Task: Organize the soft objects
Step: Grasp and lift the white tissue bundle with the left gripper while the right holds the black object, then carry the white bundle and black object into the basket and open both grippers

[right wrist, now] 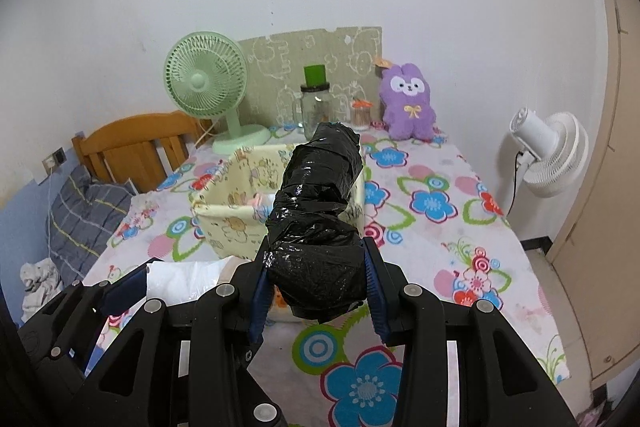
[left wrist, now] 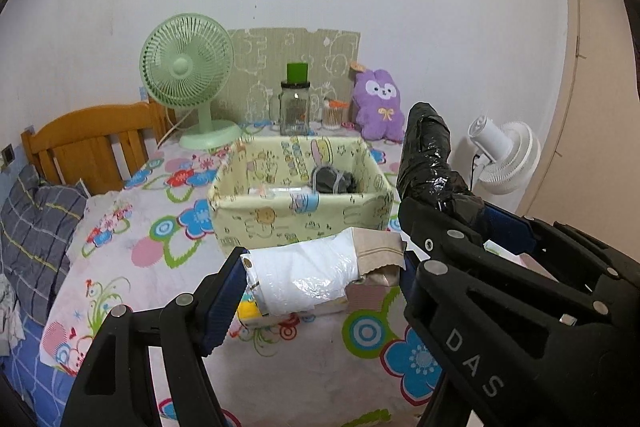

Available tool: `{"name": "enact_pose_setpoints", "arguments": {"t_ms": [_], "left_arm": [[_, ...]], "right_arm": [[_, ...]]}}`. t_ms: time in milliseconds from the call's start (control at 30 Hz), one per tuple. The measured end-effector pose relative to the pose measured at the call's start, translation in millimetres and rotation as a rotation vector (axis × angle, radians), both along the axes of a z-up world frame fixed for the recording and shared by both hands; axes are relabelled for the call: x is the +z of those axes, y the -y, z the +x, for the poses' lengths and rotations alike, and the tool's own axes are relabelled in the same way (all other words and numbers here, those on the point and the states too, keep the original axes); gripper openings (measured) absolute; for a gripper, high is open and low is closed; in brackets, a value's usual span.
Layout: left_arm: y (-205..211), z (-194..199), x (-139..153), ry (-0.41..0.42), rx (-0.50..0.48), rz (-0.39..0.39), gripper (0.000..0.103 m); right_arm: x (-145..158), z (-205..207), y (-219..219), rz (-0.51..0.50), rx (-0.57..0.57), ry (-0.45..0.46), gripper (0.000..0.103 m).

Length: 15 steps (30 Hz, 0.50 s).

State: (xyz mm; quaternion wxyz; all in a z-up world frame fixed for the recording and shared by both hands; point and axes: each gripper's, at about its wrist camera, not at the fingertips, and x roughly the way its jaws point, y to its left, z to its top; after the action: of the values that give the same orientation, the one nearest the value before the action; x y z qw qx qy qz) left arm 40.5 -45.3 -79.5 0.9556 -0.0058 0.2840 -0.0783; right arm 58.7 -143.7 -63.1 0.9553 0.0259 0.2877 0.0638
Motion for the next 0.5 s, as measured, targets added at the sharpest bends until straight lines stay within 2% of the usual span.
{"name": "enact_pose_setpoints", "arguments": {"t_ms": [500], "left_arm": [[-8.7,5.0,22.9,0.045,-0.01,0.007,0.077]], "right_arm": [[23.9,0.9,-8.8,-0.017,-0.03,0.037,0.045]]}}
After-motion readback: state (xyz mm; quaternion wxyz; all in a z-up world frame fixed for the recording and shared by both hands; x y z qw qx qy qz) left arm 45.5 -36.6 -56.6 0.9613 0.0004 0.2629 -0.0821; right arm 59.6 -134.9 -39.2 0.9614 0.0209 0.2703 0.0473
